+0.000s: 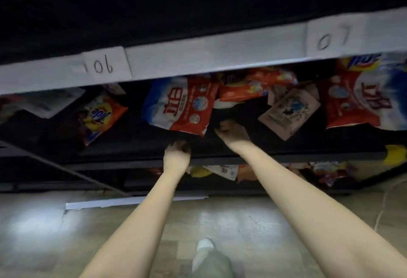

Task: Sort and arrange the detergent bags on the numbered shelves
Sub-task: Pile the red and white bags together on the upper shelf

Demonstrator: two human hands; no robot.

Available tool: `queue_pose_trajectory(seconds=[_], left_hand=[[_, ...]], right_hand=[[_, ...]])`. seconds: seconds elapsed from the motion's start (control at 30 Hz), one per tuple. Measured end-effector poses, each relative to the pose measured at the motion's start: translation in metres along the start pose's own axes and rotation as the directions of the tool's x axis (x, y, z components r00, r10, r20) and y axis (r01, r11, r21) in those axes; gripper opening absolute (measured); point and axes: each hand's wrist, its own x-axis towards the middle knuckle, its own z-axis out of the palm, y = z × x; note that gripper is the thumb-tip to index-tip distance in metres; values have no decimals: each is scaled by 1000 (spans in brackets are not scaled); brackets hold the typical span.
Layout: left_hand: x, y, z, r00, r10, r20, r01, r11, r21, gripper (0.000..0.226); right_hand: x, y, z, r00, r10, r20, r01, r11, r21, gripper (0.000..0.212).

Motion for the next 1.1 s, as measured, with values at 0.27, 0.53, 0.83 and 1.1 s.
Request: queue_pose_trajectory(seconds=[0.27,0.53,0.83,1.1], left_hand=[[81,-11,21,944,-327,54,212,471,-856,37],[60,-28,22,910,-264,320,312,-76,-947,41],[-27,-19,33,935,-325,142,153,9,-988,33],[-105,38,12,963,-107,249,263,143,-954,19]], right_hand=[[127,-17,64,989,128,-68,-33,659,751,63],[72,-6,89,968,242,57,-155,407,900,50],[-49,57,94,931,226,286,-314,98,944,29],[-121,110,49,912,248,327,-298,-149,943,36]])
